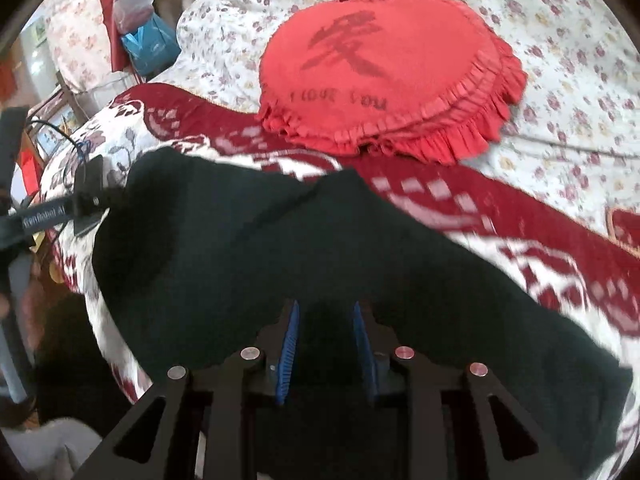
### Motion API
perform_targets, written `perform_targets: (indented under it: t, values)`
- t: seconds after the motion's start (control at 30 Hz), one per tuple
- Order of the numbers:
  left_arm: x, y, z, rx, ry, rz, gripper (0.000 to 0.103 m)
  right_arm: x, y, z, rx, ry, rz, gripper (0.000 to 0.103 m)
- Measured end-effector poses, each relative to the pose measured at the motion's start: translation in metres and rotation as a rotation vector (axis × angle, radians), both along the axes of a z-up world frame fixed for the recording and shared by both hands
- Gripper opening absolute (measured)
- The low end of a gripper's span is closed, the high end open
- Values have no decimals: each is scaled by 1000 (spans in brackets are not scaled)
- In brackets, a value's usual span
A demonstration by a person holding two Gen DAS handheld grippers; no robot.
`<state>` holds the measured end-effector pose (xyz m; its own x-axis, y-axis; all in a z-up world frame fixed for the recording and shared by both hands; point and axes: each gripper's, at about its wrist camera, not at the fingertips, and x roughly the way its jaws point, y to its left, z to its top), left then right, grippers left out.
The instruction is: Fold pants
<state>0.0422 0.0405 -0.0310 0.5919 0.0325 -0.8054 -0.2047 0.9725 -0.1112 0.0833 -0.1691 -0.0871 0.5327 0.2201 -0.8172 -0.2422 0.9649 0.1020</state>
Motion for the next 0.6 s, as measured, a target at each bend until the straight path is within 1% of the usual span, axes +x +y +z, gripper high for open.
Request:
perform_targets:
  t: [0.03, 0.1, 0.17, 0.27, 0.33, 0.43, 0.6]
  values:
    - [-2, -4, 0, -1, 1, -7, 67, -1, -3, -4, 1, 10, -11, 31]
    - [-4, -12, -2, -2, 10, -19, 67, 5, -12, -20, -20, 44, -44, 32]
    - [-6, -21, -5, 1, 25, -32, 67, 8, -18, -24, -2, 14, -54, 32]
    - [-11, -35, -6, 6, 34, -63, 67, 18, -28, -18, 6, 8, -102, 32]
    - [-13, -46, -4, 14, 29, -90, 67, 18, -38, -12, 7, 12, -141, 32]
    - [-11, -61, -6, 21, 31, -122, 67, 3, -52, -3, 9, 5, -146, 33]
    - [-4, -81, -15, 22, 47, -159, 67, -27, -69, 5, -31, 2, -144, 37]
